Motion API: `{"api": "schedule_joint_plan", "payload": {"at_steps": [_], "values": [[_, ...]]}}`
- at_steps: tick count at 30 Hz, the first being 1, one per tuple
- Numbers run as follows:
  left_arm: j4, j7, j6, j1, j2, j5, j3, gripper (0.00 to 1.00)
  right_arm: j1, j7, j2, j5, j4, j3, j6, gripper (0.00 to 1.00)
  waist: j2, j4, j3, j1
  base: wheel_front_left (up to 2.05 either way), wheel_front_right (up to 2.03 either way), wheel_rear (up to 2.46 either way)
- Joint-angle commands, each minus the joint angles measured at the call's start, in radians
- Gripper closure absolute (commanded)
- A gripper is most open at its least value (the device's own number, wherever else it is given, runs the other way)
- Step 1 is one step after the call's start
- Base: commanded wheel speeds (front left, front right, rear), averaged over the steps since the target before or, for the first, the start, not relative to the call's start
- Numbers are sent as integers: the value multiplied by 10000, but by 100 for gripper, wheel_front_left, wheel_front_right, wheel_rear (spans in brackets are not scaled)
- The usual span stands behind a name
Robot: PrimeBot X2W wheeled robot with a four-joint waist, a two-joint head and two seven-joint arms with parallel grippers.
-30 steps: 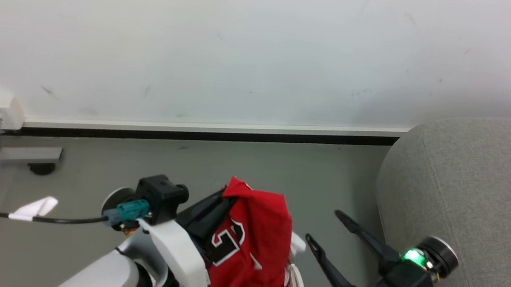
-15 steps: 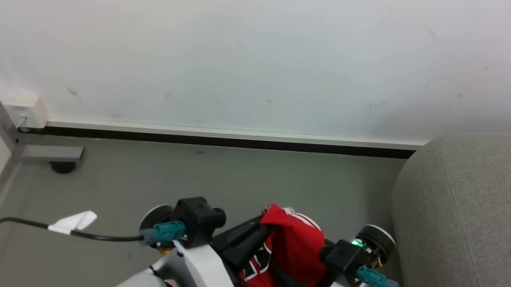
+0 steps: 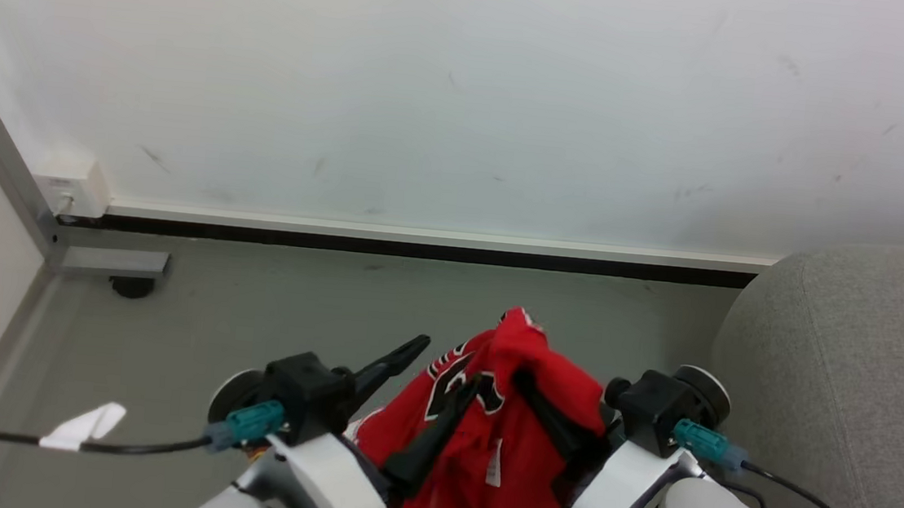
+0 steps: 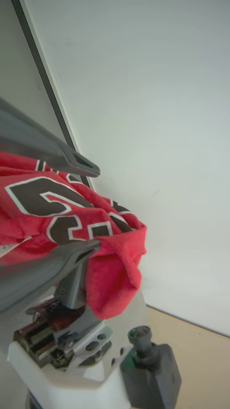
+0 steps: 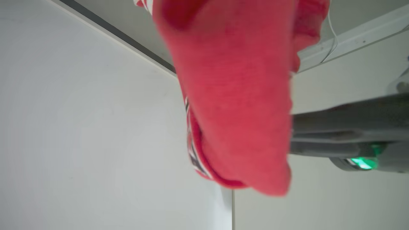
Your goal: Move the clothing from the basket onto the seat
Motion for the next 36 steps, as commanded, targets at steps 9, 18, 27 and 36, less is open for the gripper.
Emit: {"api": "schedule_joint_plan", "payload": {"at_steps": [9, 18, 27, 36], "values": [[857, -1726, 343, 1544, 235, 257, 131, 0, 216, -3, -332, -483, -412, -985, -25, 100, 0, -61, 140, 0, 0, 0, 0], [1502, -2332, 246, 2195, -156, 417, 377, 0, 372, -4, -827, -844, -969, -1884, -25, 100, 0, -681, 289, 0, 0, 0, 0], [1322, -2369, 90, 2095, -229, 744, 644, 0, 441, -3, -1366, -1014, -1652, -2631, -25, 100, 0, -2312, 782, 0, 0, 0, 0], [1002, -2354, 3, 1789, -157, 1022, 636, 0, 706, -3, -1593, -1122, -2194, -3520, -25, 100, 0, -4158, 1518, 0, 0, 0, 0]]}}
